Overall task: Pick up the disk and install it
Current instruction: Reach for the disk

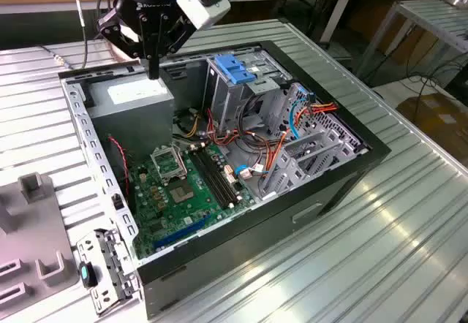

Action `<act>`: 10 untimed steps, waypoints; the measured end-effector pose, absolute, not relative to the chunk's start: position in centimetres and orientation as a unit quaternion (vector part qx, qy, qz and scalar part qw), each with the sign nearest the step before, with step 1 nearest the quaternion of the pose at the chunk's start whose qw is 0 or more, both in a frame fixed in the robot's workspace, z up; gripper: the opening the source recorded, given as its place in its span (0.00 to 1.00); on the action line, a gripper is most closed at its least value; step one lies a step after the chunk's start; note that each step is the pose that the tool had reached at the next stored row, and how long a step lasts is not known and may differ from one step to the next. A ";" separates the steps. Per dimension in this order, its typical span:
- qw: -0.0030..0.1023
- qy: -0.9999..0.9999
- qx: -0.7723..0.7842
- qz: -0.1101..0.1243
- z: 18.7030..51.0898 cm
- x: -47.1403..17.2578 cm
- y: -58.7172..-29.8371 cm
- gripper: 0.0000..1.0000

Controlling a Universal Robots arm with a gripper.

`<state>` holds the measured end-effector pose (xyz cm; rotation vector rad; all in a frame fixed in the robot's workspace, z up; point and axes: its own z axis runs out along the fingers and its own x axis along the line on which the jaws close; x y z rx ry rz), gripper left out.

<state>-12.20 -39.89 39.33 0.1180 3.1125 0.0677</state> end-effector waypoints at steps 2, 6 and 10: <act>0.013 0.999 0.038 0.022 39.3 -12.2 -39.9 0.11; 0.013 0.999 0.038 0.022 39.3 -12.3 -39.9 0.11; 0.013 0.999 0.038 0.022 39.3 -12.4 -39.9 0.11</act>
